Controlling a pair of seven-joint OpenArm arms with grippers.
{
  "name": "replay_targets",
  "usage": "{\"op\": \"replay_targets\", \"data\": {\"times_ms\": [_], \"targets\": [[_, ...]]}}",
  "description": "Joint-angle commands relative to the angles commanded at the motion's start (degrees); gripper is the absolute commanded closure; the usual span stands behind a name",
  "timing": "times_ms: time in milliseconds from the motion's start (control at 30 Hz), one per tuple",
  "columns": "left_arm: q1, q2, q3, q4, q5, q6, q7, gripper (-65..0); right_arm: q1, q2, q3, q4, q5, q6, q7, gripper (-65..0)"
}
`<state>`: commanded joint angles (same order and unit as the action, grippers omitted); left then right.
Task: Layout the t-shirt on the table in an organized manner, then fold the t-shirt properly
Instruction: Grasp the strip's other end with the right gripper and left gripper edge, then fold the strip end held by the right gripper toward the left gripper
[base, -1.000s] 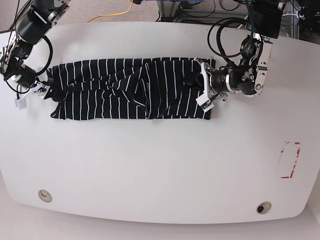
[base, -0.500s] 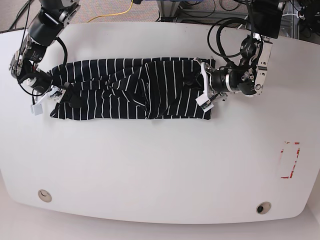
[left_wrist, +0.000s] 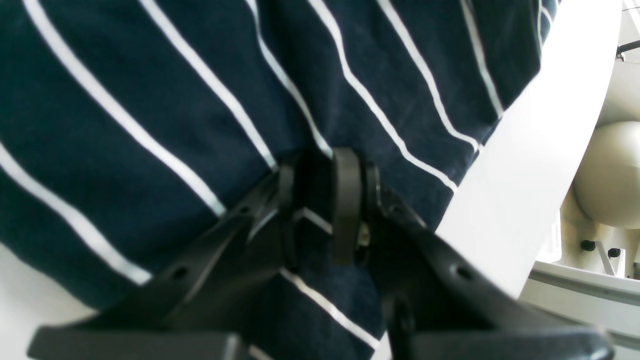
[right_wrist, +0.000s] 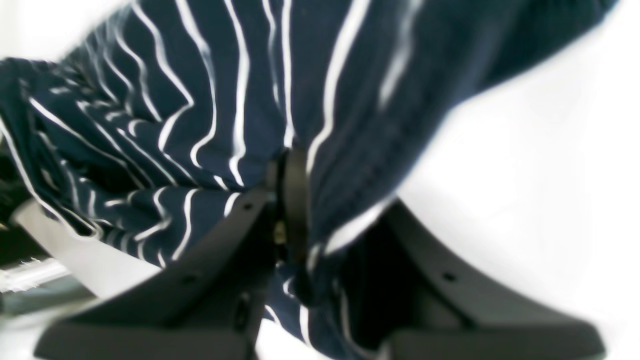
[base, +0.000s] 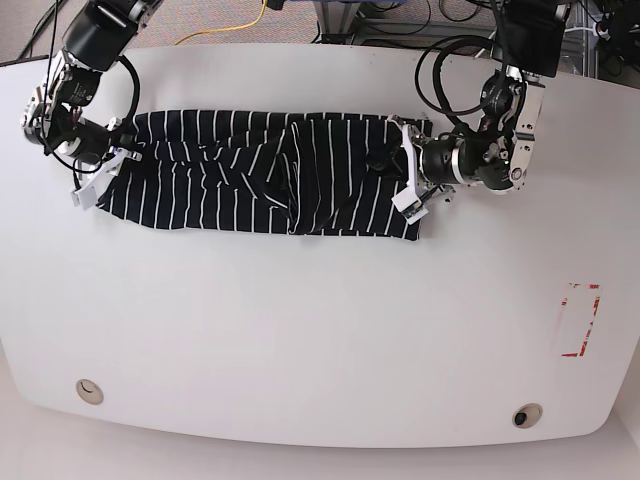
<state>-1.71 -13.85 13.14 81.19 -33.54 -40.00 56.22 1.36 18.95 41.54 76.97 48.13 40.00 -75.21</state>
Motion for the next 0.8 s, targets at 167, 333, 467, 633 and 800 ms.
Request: {"op": "replay_targets", "data": {"times_ms": [167, 333, 467, 633, 800], "targets": [[-0.09, 1.23, 0.09, -0.09, 0.09, 0.0, 0.18, -8.2, -2.99, -0.09, 0.0, 11.96, 0.44, 0.0, -0.09, -5.7], [-0.18, 2.37, 0.18, -0.97, 0.09, 0.0, 0.18, -8.2, -6.15, -2.11, -3.25, 23.12, 0.44, 0.0, -0.18, -5.7], [-1.14, 4.04, 0.26, -3.96, 0.09, 0.0, 0.18, -8.2, -8.35, -3.69, -7.82, 32.09, 0.44, 0.0, -0.18, -5.7], [-2.46, 7.21, 0.26, -6.95, 0.09, 0.0, 0.0, -8.2, -9.05, -6.24, -12.75, 38.24, 0.44, 0.0, -0.18, -5.7], [-4.31, 10.46, 0.26, -10.81, 0.18, 0.0, -0.09, -8.2, -7.47, -8.09, -17.41, 38.59, 0.44, 0.0, -0.18, -5.7]]}}
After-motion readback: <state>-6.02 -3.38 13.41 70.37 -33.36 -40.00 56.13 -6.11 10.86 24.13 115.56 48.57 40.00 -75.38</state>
